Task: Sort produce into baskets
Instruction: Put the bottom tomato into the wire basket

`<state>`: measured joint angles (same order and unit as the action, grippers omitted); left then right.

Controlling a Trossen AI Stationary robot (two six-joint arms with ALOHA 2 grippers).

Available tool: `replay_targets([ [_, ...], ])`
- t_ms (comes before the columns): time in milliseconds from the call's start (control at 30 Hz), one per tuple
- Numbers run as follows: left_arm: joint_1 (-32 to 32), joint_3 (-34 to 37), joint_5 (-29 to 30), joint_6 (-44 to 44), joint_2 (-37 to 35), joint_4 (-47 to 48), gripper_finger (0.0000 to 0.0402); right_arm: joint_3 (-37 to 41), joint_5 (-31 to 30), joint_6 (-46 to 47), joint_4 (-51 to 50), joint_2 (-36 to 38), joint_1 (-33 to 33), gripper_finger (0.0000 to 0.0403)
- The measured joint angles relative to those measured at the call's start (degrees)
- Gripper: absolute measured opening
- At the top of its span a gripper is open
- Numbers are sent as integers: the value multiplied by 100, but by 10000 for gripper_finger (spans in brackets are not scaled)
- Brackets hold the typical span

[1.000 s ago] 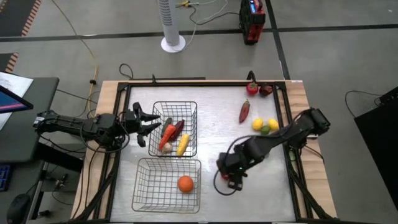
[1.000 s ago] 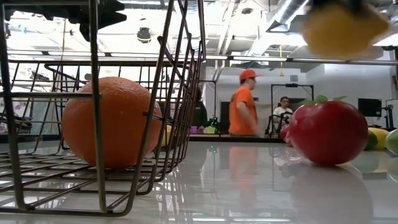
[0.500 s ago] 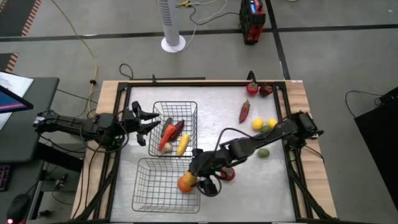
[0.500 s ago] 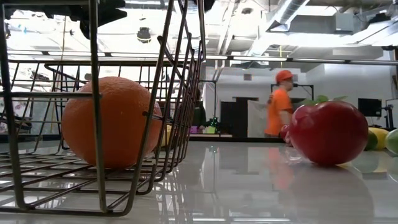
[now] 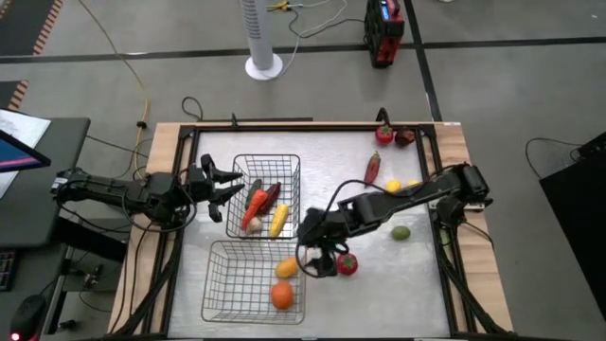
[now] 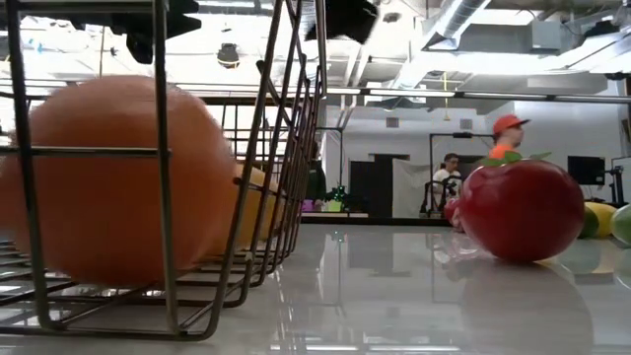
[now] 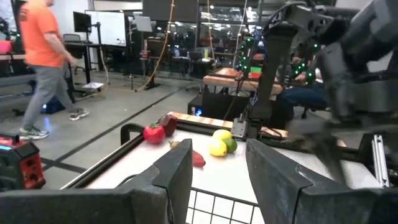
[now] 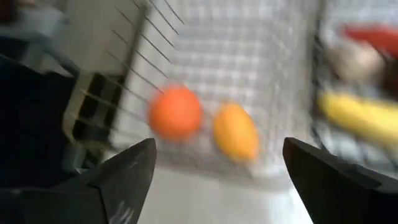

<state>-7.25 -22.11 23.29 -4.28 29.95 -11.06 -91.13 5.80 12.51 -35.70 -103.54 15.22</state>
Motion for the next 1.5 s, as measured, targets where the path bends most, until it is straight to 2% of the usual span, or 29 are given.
replay_targets([
  [200,-2,0,-28,-3,-2,14,137,28,-793,490,-1530,163,226,368],
  [333,-2,0,-42,-82,-2,32,137,262,-988,953,-2047,148,520,368],
  [467,0,0,-44,-93,0,124,137,665,-1005,1469,-2024,135,855,368],
  [667,0,0,-45,-93,-2,119,137,1404,-1253,2033,-1329,135,1256,368],
  [800,-2,2,-46,-137,-2,121,137,1776,-1746,2099,-765,133,1414,370],
  [867,-1,1,-46,-137,-1,121,137,1905,-2186,2096,-767,127,1495,370],
  [933,-1,1,-46,-137,-1,121,137,2061,-2319,2069,-771,119,1536,370],
  [1167,0,0,-46,-130,0,128,137,2532,-1825,2239,-589,109,1561,369],
  [1500,-2,1,-46,-139,0,129,137,2557,-2030,2177,-807,281,1417,361],
])
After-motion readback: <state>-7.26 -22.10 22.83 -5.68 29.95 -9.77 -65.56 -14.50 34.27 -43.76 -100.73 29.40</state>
